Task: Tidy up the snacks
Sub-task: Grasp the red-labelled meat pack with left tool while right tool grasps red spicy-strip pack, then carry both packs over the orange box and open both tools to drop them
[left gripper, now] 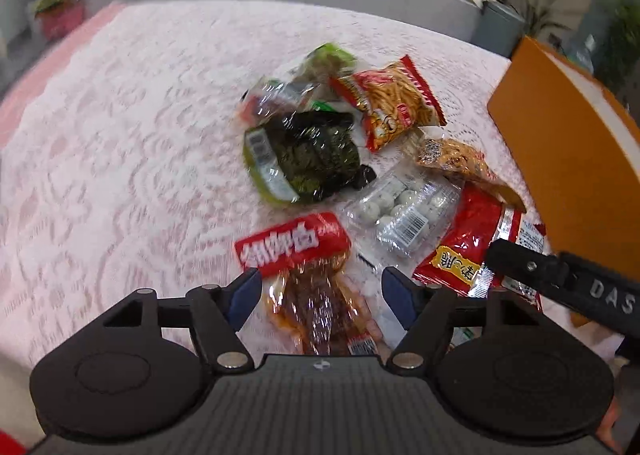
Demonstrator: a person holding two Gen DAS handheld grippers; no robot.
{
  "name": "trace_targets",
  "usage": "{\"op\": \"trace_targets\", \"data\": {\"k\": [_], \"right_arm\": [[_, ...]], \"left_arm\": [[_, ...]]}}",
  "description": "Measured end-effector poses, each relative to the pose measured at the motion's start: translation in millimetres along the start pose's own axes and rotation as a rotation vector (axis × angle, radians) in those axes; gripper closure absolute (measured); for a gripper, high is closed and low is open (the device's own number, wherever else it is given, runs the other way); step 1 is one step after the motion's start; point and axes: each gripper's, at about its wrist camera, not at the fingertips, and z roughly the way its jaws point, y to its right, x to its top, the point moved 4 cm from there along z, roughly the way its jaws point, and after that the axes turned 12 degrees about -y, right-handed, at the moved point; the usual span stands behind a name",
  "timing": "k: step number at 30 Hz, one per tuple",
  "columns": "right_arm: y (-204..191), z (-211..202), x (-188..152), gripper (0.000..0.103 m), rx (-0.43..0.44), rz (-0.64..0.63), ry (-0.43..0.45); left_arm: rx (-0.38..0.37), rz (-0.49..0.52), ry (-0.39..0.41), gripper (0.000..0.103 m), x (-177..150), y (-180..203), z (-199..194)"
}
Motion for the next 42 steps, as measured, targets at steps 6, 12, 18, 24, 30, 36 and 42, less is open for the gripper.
{"op": "trace_targets", "data": {"k": [6, 12, 18, 24, 30, 36, 42], "right_arm": [[6.3, -26.1, -5.8, 0.066, 0.025, -0.001, 0.032], [16.3, -23.4, -12.8, 0.061, -0.052, 0.029, -0.025], [25.0, -10.2, -7.7, 0.03, -0.008, 0.102, -0.072], [20.5, 3.3, -5.1, 0.011, -0.027, 0.11, -0.076], [-1.9, 13.9, -10.5, 0.011, -0.143, -0.061, -0.094], [-5.6, 12.3, -14.6, 0.025, -0.157, -0.116, -0.095], [-8.8, 3.9, -18.5, 0.027, -0.112, -0.134, -0.086]], "left_arm": [[0.001, 0.017, -0.035, 0.02, -12.5, 7.6, 5.5], [0.113, 0.102, -0.002, 0.008, -16.9, 22.6, 13.9], [0.102, 0.041, -0.012, 0.017, -16.0, 10.3, 7.3], [0.151, 0.028, -0.045, 0.013, -18.0, 8.3, 6.1], [0.169, 0.041, -0.046, 0.017, -19.2, 8.9, 6.6], [0.153, 0.02, -0.017, 0.034, -19.1, 6.3, 2.1], [0.062, -0.057, 0.01, 0.035, -16.3, -4.0, -5.7]]}}
